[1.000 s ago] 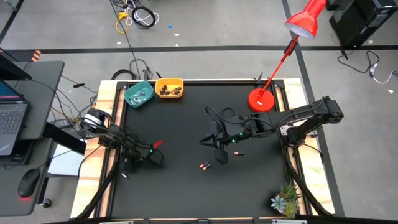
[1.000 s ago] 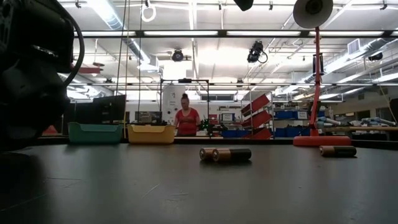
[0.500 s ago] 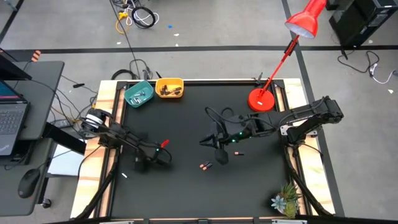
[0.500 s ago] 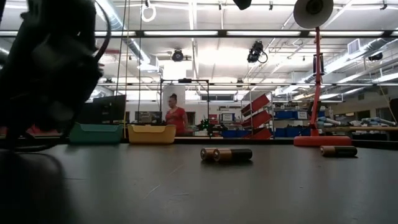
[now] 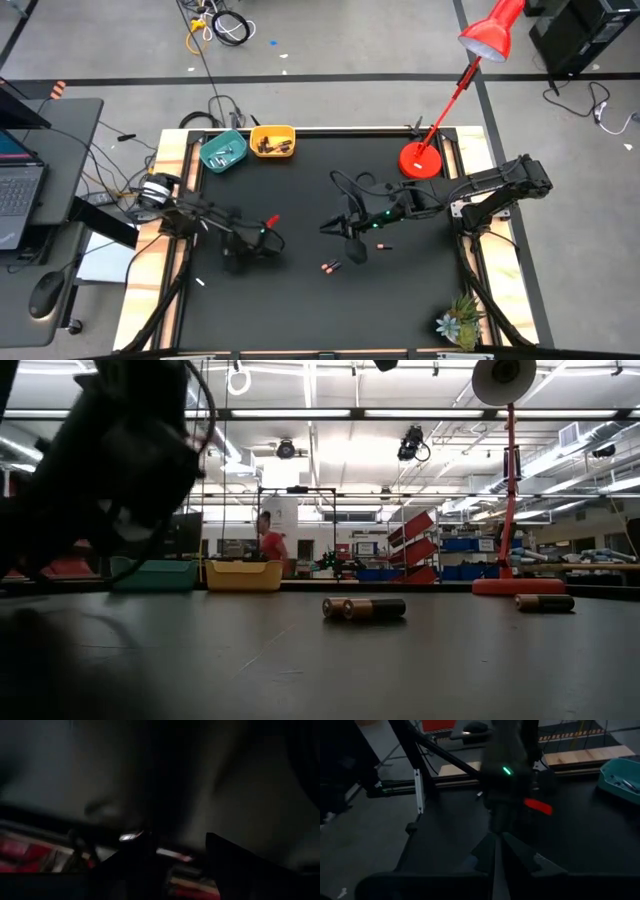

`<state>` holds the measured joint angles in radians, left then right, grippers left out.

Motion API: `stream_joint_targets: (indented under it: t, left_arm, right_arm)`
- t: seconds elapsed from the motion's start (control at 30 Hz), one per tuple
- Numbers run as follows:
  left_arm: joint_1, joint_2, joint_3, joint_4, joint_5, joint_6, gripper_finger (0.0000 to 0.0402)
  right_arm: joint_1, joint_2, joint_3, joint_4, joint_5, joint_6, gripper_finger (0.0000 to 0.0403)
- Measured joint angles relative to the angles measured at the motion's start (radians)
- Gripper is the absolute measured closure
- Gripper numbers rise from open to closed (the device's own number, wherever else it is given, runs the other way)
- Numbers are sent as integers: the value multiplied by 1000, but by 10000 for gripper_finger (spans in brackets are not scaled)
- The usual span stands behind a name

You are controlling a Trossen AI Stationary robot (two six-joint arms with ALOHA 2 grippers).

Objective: Sort batteries
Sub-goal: Put the top silver battery into the blue bin

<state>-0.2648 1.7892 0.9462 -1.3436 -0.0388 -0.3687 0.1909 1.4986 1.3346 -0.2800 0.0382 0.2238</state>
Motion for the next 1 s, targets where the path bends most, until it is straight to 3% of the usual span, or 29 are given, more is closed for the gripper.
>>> stream_joint_targets:
  t: [0.17,0.43,0.83,1.0]
  left_arm:
    - [74,96,-17,-67,-38,158,204]
    - [102,147,-53,-71,3,281,204]
    - [101,147,-127,-46,-39,297,203]
    - [102,147,-126,-34,66,339,203]
  right_arm:
    - [-3,0,0,16,-14,1,361]
    - [3,0,0,15,-15,43,361]
    - [-13,0,0,14,-15,27,361]
    - [-13,0,0,15,-15,12,361]
